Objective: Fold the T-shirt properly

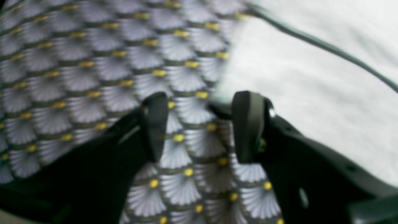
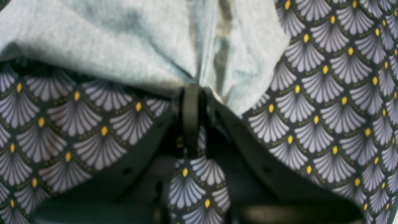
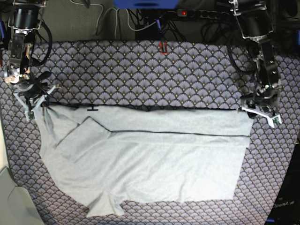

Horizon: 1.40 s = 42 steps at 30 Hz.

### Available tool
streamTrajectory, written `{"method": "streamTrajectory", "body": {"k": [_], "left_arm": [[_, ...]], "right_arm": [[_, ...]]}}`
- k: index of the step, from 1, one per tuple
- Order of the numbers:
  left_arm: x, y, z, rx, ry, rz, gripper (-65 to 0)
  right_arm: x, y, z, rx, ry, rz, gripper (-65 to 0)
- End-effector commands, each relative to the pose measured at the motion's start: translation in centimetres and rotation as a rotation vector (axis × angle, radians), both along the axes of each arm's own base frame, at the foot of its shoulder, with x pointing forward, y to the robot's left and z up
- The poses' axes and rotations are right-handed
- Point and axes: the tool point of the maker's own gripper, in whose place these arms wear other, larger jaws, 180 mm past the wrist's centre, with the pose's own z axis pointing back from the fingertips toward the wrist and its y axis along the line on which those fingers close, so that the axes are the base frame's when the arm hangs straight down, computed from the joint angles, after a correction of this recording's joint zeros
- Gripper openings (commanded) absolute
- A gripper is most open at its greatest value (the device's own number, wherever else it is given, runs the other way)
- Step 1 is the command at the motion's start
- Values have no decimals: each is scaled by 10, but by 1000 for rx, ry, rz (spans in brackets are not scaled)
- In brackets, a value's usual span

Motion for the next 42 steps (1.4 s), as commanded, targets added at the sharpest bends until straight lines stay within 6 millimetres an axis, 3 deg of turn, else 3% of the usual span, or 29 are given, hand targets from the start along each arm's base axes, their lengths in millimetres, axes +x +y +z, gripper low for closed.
{"method": "streamTrajectory", "body": {"k": [1,10,16,18,23,28,32,35,39,42], "left_arm": [[16,4,20,24,-62,-11,-319],[20,6,-9,-4,-43,18,-319],[23,-10,-22,10,-39,-38,-334],[24,-12,-22,8,-46,-39,-403],[24,-12,-22,9,-43,-40,-650],[24,-9,-11,22,-68,-40,-646],[13,-10,5,57,-93,-65,-646],[-1,-9,6,63,-48,-79,-646],[-23,-10,3,81,-18,-97,-646],[-34,-1,7,121,-4,-111,-646]], "right_arm": [[9,-8,14,-18,-41,-1,-650],[6,-7,12,-18,-33,1,-650],[6,-7,11,-18,-30,1,-650],[6,-7,11,-18,-30,1,-650],[5,-7,11,-18,-28,1,-650],[2,-3,18,-33,-44,23,-650],[-5,6,33,-59,-78,63,-650],[-16,10,34,-69,-72,80,-650],[-37,-2,35,-88,-57,53,-650],[-47,-6,36,-99,-51,47,-650]]}}
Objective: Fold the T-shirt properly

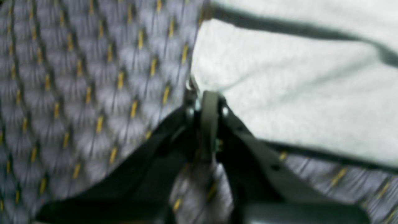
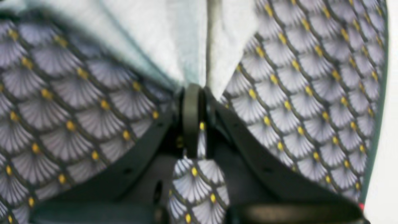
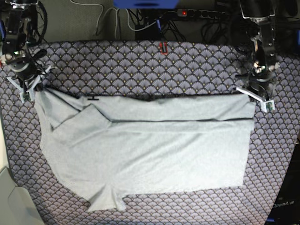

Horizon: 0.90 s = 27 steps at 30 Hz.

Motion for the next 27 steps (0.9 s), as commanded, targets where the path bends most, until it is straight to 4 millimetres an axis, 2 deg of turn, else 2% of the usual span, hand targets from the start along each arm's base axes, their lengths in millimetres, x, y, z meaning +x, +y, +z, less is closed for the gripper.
{"method": "streamTrajectory", "body": {"k": [1,5,7,12,17,27], "left_arm": [[12,15,26,57,-71,1,-646],[-2,17,33,93,-63,-25,-646],[-12,15,34,102,-56,-38,-646],[-31,25,42,128,-57,-17,-646],[-53,26,39,149,-18,-36,-646],[-84,31,27,164,49,-41,-646]], "right_arm": [[6,-7,16,-20,-51,8,-650],[-6,-17,20,-41,-47,-13,-650],[-18,-16,17,-49,-23,-3,-650],[-38,-7,19,-60,-1,28,-650],[-57,-4,14,-62,38,39,-650],[-90,-18,7,-80,100,9,-650]]}}
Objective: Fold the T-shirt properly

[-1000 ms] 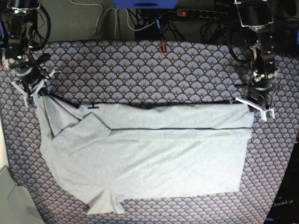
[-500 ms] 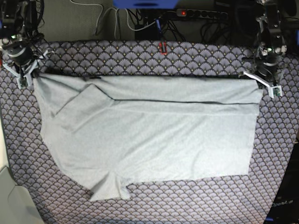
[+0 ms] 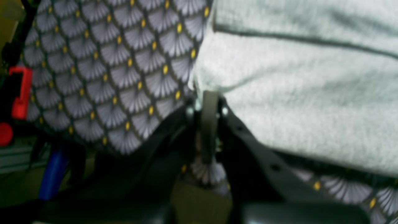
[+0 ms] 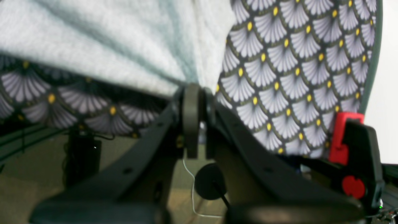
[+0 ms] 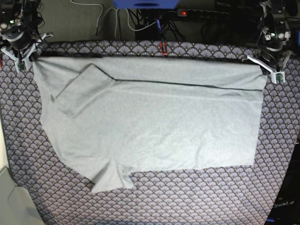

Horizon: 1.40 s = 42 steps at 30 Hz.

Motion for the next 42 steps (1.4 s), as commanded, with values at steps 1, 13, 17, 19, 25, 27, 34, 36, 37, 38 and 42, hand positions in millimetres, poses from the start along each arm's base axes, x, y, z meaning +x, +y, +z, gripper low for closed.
{"method": "streamTrajectory", "body": {"k": [1,13,17,19,25,27,34,36,37,38,42], "left_arm": [[4,8,11,35,-29,-2,-646],[-13,20,9,45,-5,39,-646],[-13,18,8,33,-6,47,-643],[-14,16,5,27,0,49,-601],[-14,14,5,23,-6,48,-362],[-13,14,5,24,-7,48,-325],[-11,20,10,37,-18,53,-286],[-12,32,17,52,-36,87,-286],[-8,39,23,59,-57,105,-286],[-3,44,28,63,-77,121,-285],[16,69,56,92,-168,184,-285]], "right_arm": [[3,-7,9,-28,-18,8,-650],[-14,-3,5,17,21,45,-650],[-14,-1,4,22,25,46,-650],[-19,-3,0,15,56,40,-641],[-15,-10,-4,-5,106,17,-435],[-15,-10,-3,-5,105,19,-380],[-11,-33,10,-48,78,-18,-366],[-4,-47,21,-72,42,-53,-366],[-1,-54,25,-80,27,-71,-365],[2,-60,31,-90,9,-87,-365],[32,-86,60,-143,-80,-112,-365]]}}
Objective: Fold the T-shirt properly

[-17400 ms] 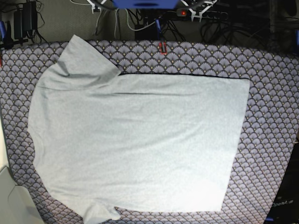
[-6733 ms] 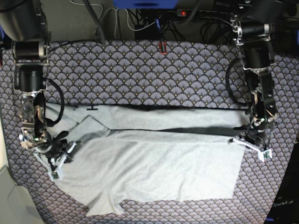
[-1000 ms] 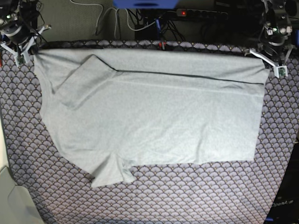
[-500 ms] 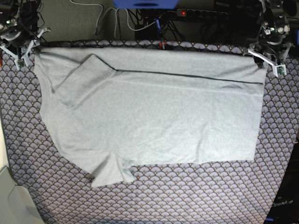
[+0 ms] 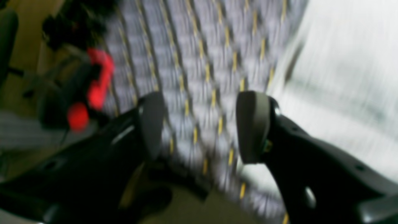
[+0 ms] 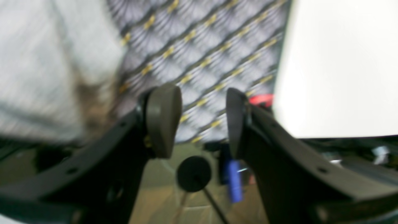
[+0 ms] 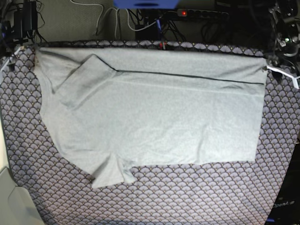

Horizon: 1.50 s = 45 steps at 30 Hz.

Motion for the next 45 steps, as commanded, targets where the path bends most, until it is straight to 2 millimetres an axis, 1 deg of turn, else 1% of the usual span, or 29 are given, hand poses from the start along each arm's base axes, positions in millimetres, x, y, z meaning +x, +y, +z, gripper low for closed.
{"method": "streamTrajectory", "body": {"k": [1,3,5,7,9,11,12,15,17,20,21,23,26,27,29,32,35,38,40,41,43,45], "left_arm": [[9,15,22,53,-58,18,-284],[21,21,36,60,-107,37,-284],[35,21,47,59,-152,39,-284],[51,22,58,54,-199,44,-284],[66,18,63,30,-215,47,-284],[88,5,67,-6,-214,22,-284],[95,-1,64,-28,-201,14,-285],[117,-12,66,-54,-209,-14,-288],[129,-15,70,-66,-225,-20,-288],[143,-12,66,-97,-229,-3,-288],[147,-9,61,-112,-221,7,-288],[161,-3,58,-135,-233,25,-288],[182,6,54,-135,-283,42,-288],[192,6,54,-114,-292,18,-287],[214,-6,49,-58,-286,-65,-288],[235,-21,36,29,-285,-180,-288],[245,-31,17,60,-280,-231,-288],[249,-26,2,57,-257,-216,-288],[254,-23,-2,60,-258,-205,-288],[255,-22,-3,66,-261,-207,-288],[256,-23,-5,74,-265,-212,-286],[256,-26,-8,84,-260,-228,-285]], "right_arm": [[14,-10,16,-29,-47,8,-365],[34,-19,25,-38,-82,9,-365],[55,-23,28,-32,-104,21,-364],[93,-17,32,-13,-130,64,-364],[127,-11,32,13,-141,99,-364],[168,4,33,57,-162,135,-364],[187,13,33,80,-175,159,-364],[230,39,30,137,-200,232,-364],[255,54,28,171,-214,271,-364],[279,81,14,225,-202,315,-364],[284,85,10,240,-198,318,-364],[293,97,6,266,-205,334,-364],[300,100,6,279,-220,338,-364],[302,101,6,284,-225,338,-364],[305,104,4,283,-234,326,-364],[308,95,4,257,-258,267,-363],[309,94,4,253,-261,256,-363],[309,92,5,255,-264,251,-363],[309,95,3,261,-264,252,-363],[311,102,2,270,-265,257,-363],[311,105,0,275,-265,257,-363],[312,100,-1,260,-274,221,-363]]}}
